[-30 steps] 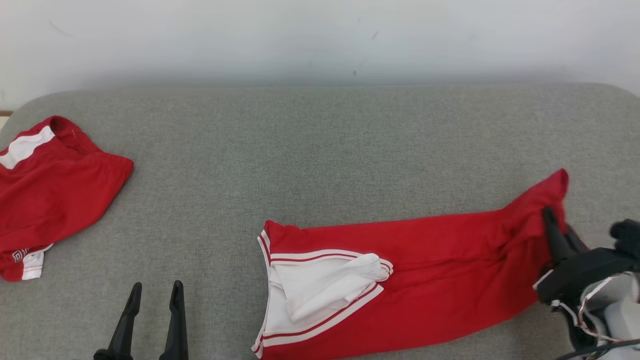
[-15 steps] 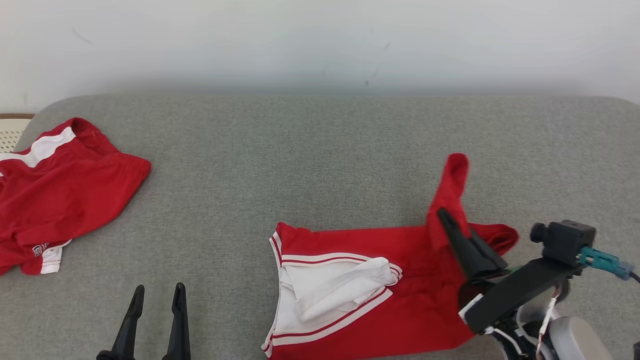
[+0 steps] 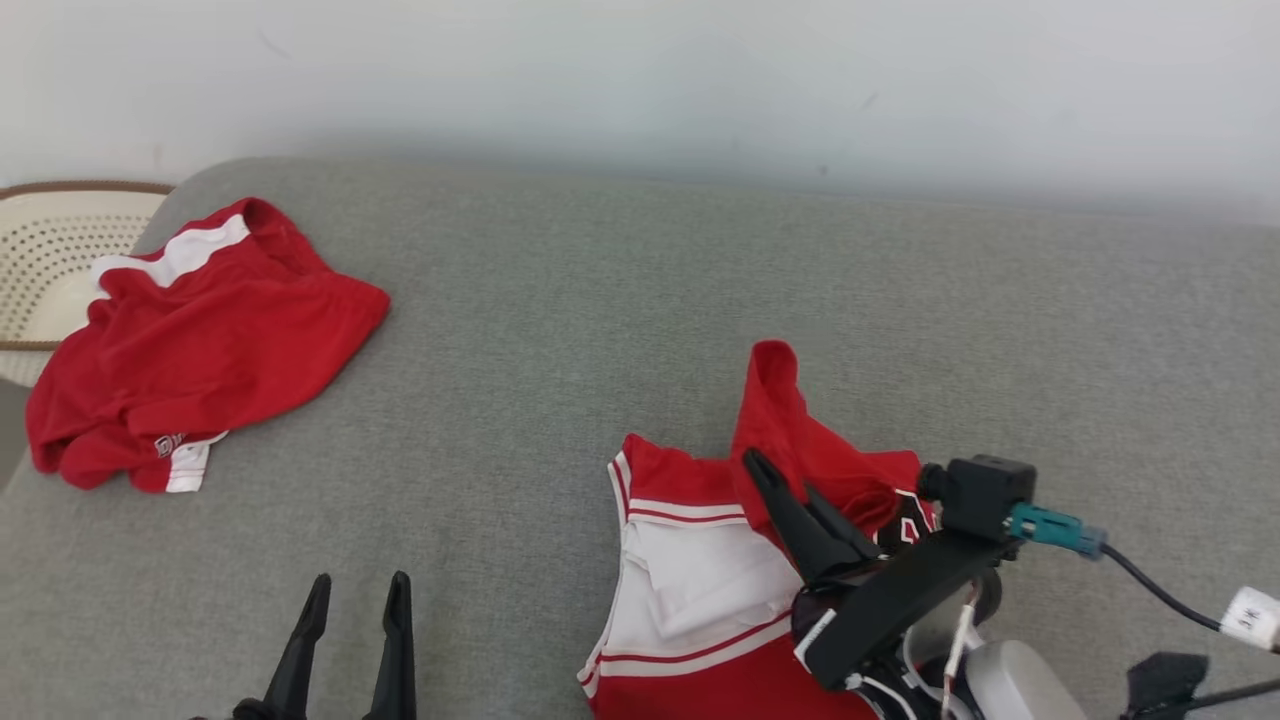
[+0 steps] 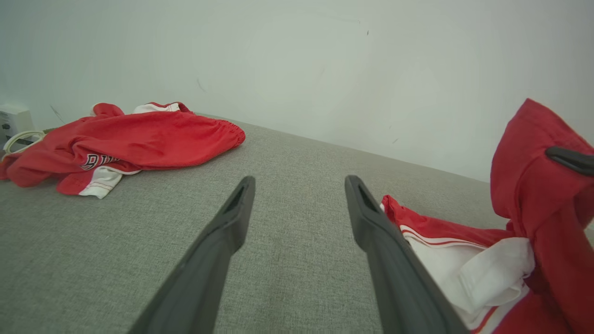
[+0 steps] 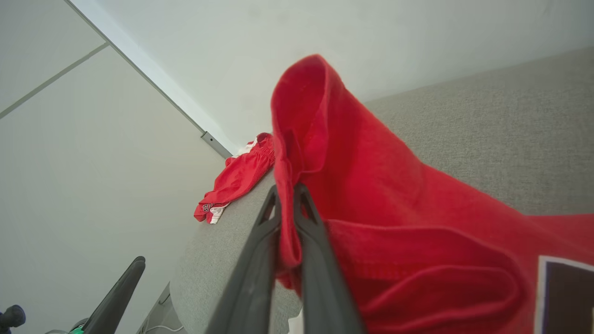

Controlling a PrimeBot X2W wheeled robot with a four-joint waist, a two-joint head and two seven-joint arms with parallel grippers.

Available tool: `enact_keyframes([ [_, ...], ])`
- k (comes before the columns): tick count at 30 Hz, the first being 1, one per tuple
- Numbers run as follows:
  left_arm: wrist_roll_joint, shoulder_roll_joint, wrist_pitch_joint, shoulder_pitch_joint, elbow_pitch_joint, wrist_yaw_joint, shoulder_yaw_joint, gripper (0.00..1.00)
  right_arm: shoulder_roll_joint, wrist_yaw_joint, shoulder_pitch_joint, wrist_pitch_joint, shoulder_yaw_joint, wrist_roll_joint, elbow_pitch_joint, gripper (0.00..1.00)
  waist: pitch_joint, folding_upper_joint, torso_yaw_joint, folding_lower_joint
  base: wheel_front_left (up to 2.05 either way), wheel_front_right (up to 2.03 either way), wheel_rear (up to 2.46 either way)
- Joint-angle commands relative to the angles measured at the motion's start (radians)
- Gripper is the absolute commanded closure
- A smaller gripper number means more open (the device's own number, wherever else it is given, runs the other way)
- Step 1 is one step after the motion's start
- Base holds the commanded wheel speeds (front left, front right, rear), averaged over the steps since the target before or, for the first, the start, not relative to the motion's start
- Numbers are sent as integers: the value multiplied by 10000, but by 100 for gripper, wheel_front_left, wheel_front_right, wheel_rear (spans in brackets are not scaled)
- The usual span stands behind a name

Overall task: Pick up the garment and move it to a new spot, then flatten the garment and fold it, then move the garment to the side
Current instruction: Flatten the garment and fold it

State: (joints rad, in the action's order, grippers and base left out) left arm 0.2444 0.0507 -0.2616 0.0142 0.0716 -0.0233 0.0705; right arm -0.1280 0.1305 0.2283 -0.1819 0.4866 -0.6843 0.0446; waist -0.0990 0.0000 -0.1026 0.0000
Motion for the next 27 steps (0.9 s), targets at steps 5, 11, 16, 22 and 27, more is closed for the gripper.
enact_keyframes([
  [5, 84, -5, -45, -243, -149, 36, 245, 0, 270, 4, 417, 343, 253, 219, -1037, 100, -223, 0, -508, 0, 0, 0, 0],
  [11, 137, 0, -45, -516, -341, 15, 492, 0, 348, 4, 732, 681, 451, 145, -2148, 100, -353, 0, -818, 0, 0, 0, 0],
  [16, 160, -2, -45, -539, -435, 21, 468, 0, 378, 4, 999, 978, 809, -183, -2387, 0, -370, 0, -760, 0, 0, 0, 0],
  [22, 153, 0, -45, -547, -490, 20, 387, 0, -103, 4, 1334, 1904, 1136, -912, -1637, 0, -333, 0, -509, 0, 0, 0, 0],
  [27, 133, 0, -45, -462, -416, 53, 349, 0, -620, 4, 1539, 2724, 849, -1104, -904, 0, -328, 0, -331, 0, 0, 0, 0],
])
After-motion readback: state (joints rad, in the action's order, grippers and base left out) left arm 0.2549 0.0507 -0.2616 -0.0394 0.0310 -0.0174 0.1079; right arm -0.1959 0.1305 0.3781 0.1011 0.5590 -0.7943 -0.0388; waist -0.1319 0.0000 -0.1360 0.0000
